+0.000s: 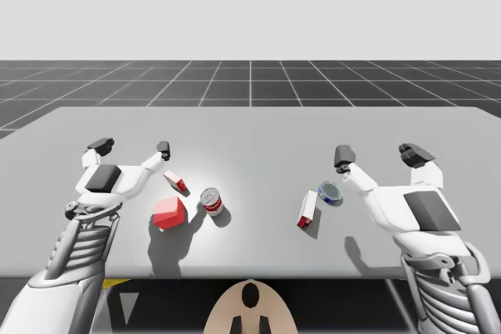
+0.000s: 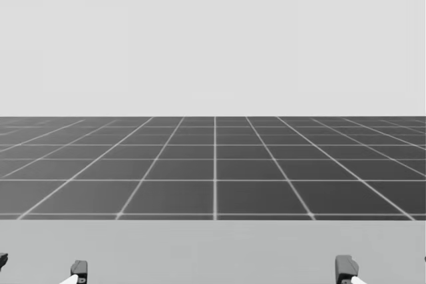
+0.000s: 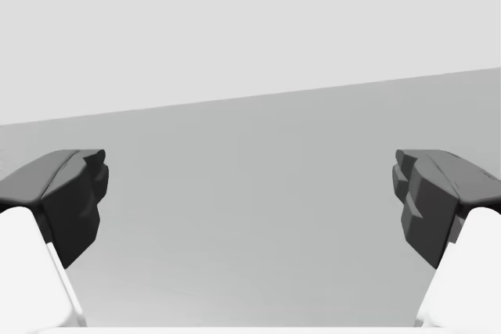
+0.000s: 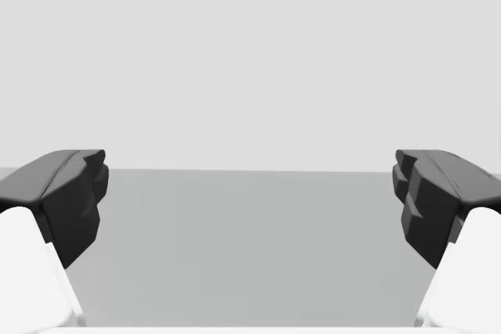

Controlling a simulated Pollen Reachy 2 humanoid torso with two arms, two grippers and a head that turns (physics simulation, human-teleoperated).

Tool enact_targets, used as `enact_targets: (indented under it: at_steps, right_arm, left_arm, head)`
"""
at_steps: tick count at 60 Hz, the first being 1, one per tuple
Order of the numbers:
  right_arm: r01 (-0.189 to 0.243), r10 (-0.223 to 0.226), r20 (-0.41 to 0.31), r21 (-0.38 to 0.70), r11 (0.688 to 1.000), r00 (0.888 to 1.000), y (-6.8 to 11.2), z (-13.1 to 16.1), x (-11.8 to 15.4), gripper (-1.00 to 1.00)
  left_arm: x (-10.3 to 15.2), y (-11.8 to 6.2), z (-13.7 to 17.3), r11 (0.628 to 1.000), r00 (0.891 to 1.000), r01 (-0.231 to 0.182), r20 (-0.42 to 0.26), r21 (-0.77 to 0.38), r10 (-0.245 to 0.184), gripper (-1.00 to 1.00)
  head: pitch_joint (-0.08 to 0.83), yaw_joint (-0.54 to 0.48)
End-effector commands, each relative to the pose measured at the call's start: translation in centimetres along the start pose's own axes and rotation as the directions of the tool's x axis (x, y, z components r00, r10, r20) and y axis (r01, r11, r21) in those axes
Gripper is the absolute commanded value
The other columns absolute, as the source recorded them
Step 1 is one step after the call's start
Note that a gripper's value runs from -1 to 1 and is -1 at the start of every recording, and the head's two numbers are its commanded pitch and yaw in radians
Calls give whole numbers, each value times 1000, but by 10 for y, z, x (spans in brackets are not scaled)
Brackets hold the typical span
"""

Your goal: Find the red cube and pick it up.

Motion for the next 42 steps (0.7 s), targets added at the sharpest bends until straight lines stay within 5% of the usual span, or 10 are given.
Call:
enact_targets:
  at_steps: [1,14,42]
  right_arm:
    - [13,-13,0,-5,1000,1000,3,2,-3,-1000]
    - [2,-2,-12,-12,1000,1000,3,0,-2,-1000]
    - [9,-9,-15,-4,1000,1000,4,0,-1,-1000]
  left_arm:
    - [0,-1,0,1000,1000,6,2,3,-6,-1000]
    - [0,0,0,1000,1000,3,2,2,-3,-1000]
    - [0,0,-1,1000,1000,14,3,2,-14,-1000]
  head:
    - [2,7]
    - [55,8]
    - [465,113]
